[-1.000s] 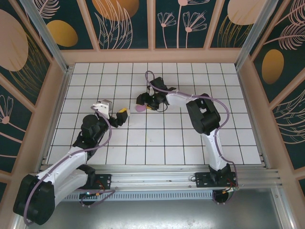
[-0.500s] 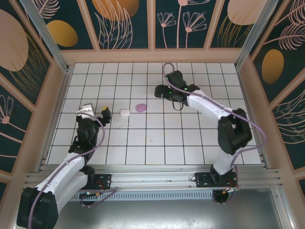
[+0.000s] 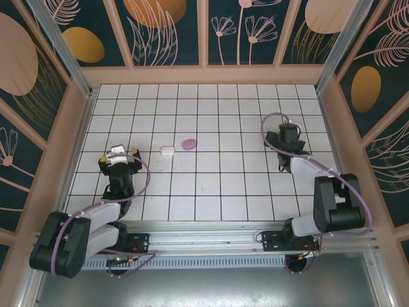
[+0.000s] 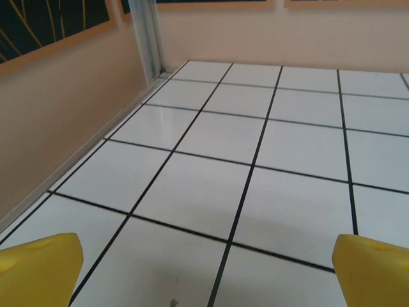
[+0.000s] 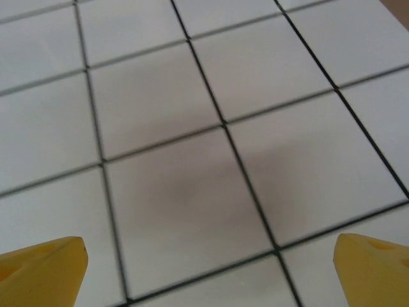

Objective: Insert wireless bluetooth earbuds into charging case

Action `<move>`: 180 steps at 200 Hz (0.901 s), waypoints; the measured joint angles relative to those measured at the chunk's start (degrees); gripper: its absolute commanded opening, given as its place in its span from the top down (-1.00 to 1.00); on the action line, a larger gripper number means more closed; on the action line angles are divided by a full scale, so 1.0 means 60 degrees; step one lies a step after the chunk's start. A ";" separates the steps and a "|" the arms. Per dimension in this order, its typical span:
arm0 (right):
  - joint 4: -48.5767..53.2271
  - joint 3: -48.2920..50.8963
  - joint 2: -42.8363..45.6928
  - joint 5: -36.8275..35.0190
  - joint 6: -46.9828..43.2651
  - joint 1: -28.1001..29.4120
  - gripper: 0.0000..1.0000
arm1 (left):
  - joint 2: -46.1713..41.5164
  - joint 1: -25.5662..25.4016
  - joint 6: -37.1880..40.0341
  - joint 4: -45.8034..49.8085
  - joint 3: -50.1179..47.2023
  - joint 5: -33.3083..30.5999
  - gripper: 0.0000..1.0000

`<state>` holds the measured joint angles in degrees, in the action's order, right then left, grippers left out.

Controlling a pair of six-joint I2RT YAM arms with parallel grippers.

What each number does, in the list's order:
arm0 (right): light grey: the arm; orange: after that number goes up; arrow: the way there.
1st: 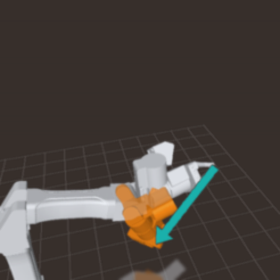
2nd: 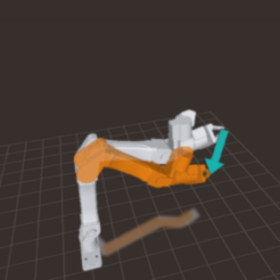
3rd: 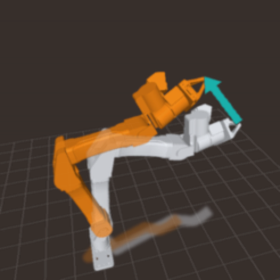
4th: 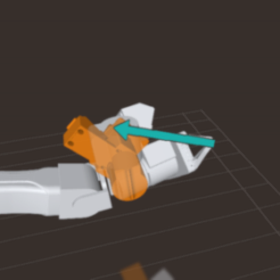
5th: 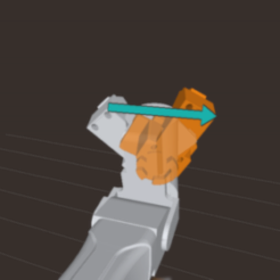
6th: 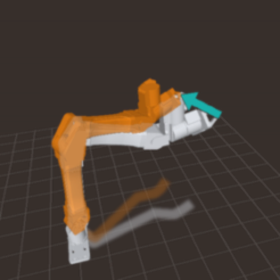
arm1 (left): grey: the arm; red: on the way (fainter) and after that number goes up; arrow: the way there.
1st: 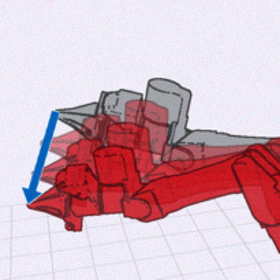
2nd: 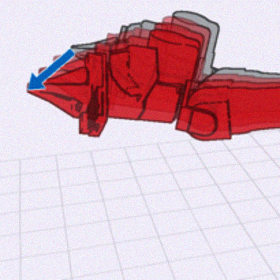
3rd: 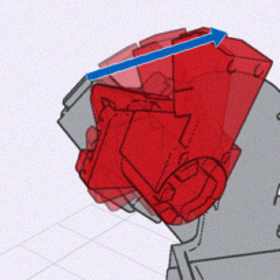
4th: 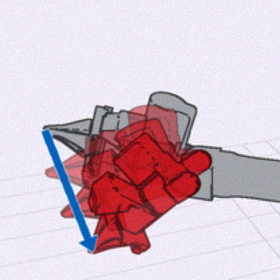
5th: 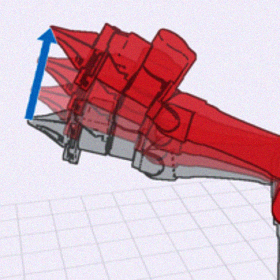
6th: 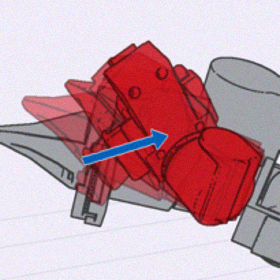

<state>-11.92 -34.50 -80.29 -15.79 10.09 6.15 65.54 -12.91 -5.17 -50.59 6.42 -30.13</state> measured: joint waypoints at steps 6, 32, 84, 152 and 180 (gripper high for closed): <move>-0.0484 0.0404 0.0124 0.0080 -0.0219 -0.0087 -0.98 | 0.0138 0.0098 0.0095 -0.0386 -0.0022 0.0146 -0.97; -0.2218 0.1479 0.0262 0.0568 -0.0805 -0.0554 -0.98 | 0.0867 0.0812 0.0240 -0.1763 -0.0022 0.1013 -0.97; -0.6433 0.2936 -0.0270 0.1308 -0.1359 -0.0911 -0.98 | 0.2776 0.1574 0.0299 -0.3668 0.0208 0.2463 -0.97; -0.9278 0.3672 -0.1271 0.1657 -0.1370 -0.1206 -0.98 | 0.3563 0.1920 0.0357 -0.3810 0.1020 0.3639 -0.97; -0.9559 0.3672 -0.1271 0.1657 -0.1373 -0.1206 -0.98 | 0.3563 0.1920 0.0357 -0.3767 0.1024 0.3738 -0.97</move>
<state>-69.28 -12.47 -87.92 -5.85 1.85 -1.08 86.91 -1.39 -3.03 -73.19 12.56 -7.70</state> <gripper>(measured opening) 0.989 0.985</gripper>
